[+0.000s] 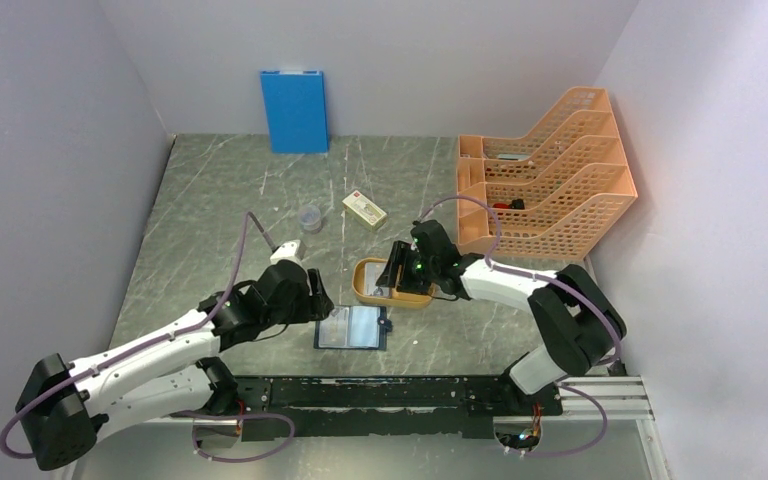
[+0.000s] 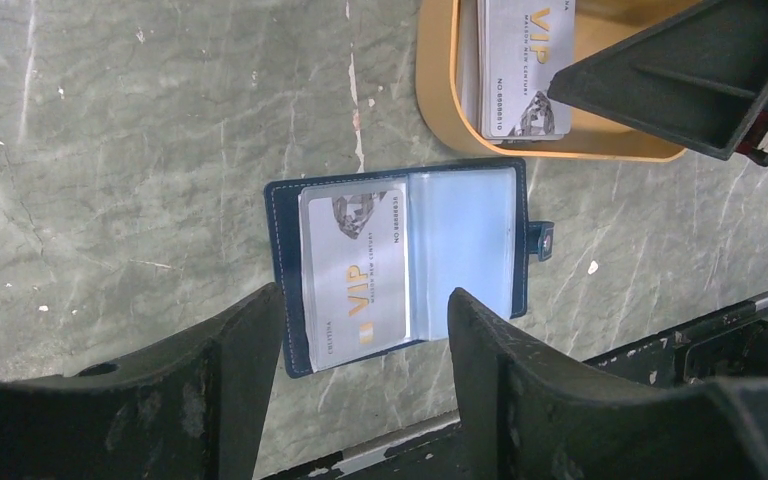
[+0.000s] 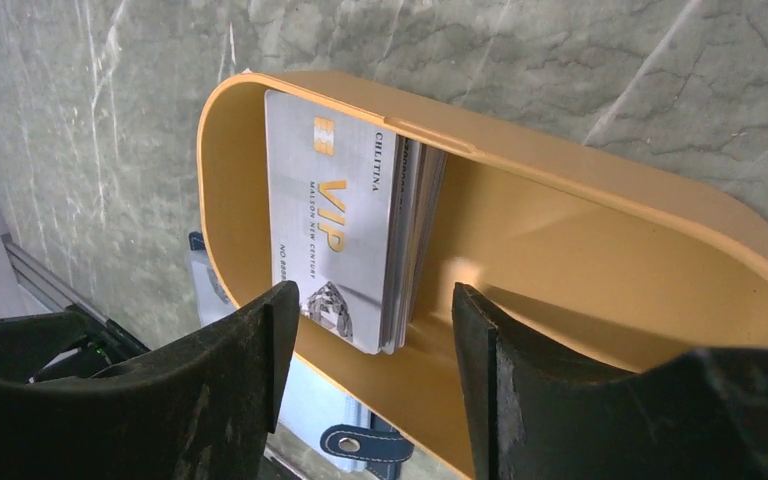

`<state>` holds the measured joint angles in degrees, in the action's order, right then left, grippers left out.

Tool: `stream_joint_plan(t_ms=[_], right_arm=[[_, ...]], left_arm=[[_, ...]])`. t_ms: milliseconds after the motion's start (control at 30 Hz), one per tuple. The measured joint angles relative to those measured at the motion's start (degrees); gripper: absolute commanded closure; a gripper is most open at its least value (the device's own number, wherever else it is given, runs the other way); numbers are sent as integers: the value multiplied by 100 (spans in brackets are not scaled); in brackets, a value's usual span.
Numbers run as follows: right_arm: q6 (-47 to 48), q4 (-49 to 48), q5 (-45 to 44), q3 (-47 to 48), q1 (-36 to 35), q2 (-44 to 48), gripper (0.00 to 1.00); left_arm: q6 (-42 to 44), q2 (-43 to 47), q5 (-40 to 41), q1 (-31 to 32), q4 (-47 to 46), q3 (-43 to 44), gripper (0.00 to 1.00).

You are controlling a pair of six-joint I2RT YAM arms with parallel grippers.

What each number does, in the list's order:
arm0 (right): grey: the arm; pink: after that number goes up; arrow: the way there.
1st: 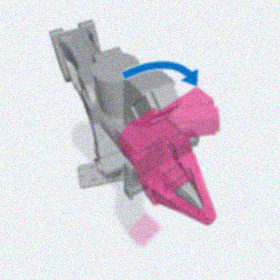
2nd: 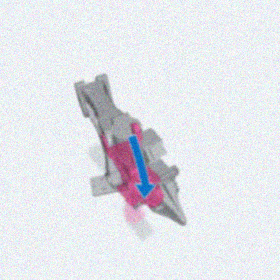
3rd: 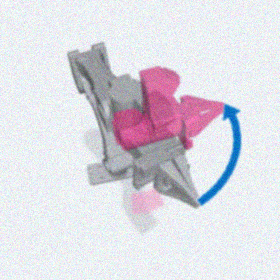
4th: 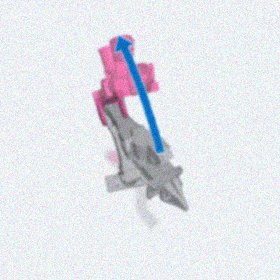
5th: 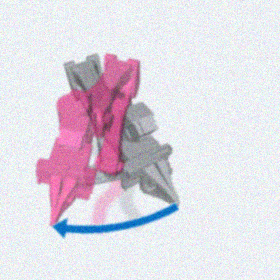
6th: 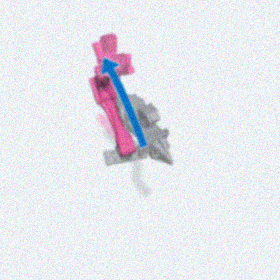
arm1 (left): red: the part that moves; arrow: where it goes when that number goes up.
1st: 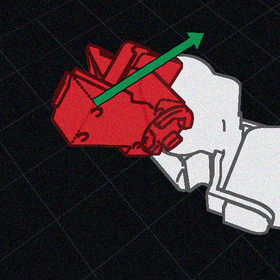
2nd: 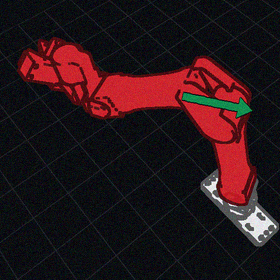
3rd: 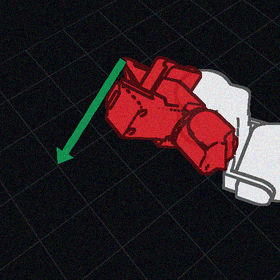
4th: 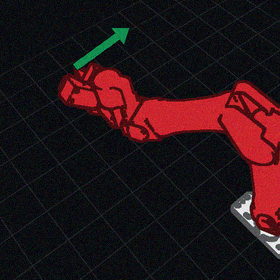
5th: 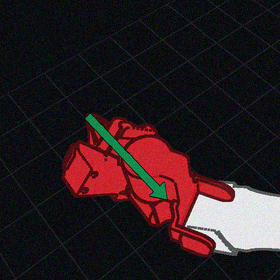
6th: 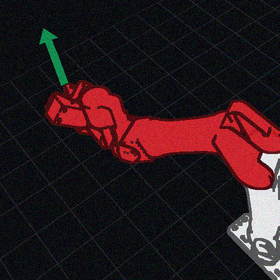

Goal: Put the credit cards into the card holder
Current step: Pick up the credit card from the storage box.

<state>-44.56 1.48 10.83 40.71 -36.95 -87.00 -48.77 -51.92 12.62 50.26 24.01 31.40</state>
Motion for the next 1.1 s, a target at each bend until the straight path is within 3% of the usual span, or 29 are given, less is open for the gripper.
stream_joint_plan(t_ms=[367, 533, 700, 800, 933, 1100], right_arm=[[48, -337, 337, -293, 289, -68, 60], [52, -468, 485, -398, 369, -24, 59], [57, -507, 529, -573, 463, 212, 47], [79, -575, 610, -573, 470, 286, 45], [136, -619, 750, -505, 470, 238, 48], [236, -605, 859, -343, 470, -46, 59]], left_arm=[[-2, -243, -7, 0, -24, 7, 36], [-4, -291, -24, 0, -35, 7, 37], [-4, -332, -31, 0, -46, 7, 37], [-4, -334, -31, 0, -48, 7, 37], [-7, -369, -42, 0, -66, 7, 37], [-9, -437, -83, 0, -70, 7, 37]])
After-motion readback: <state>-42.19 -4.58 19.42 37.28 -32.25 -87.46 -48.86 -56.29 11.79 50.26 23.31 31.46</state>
